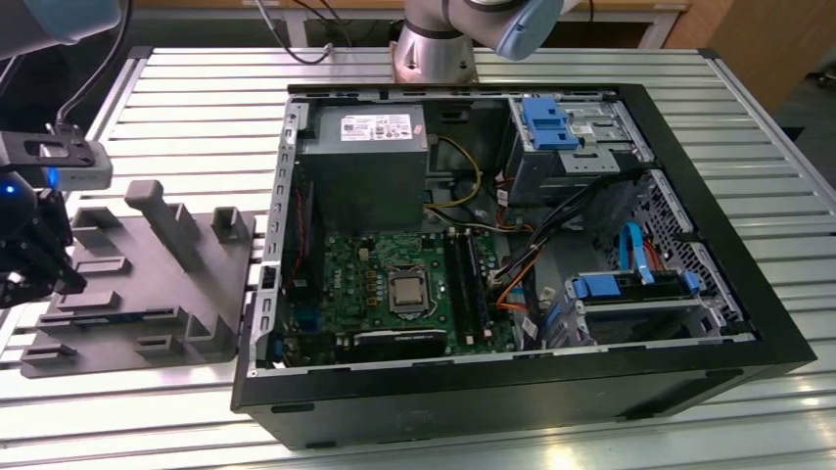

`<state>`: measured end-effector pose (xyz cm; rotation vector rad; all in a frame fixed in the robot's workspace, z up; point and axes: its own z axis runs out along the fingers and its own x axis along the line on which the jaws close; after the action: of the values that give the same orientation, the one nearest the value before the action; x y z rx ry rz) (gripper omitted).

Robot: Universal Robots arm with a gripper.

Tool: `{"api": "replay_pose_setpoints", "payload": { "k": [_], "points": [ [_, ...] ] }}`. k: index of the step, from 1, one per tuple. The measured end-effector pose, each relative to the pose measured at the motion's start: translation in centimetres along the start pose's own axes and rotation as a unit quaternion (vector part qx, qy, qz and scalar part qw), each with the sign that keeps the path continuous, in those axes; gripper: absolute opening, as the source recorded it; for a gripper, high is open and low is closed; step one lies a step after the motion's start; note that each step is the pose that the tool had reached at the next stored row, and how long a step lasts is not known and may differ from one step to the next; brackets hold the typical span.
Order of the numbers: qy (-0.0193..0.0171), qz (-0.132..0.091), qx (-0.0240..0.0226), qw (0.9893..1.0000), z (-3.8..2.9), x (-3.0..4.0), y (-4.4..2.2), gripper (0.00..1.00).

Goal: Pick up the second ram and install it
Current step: 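Pick up the second ram and move it above second insertion slot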

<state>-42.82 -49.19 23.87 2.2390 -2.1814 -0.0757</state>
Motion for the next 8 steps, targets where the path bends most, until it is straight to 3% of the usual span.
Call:
{"api": "replay_pose_setpoints", "payload": {
  "k": [8],
  "points": [
    [0.0,0.0,0.0,1.0,0.38,0.33,-0.01,0.11]
  ]
}}
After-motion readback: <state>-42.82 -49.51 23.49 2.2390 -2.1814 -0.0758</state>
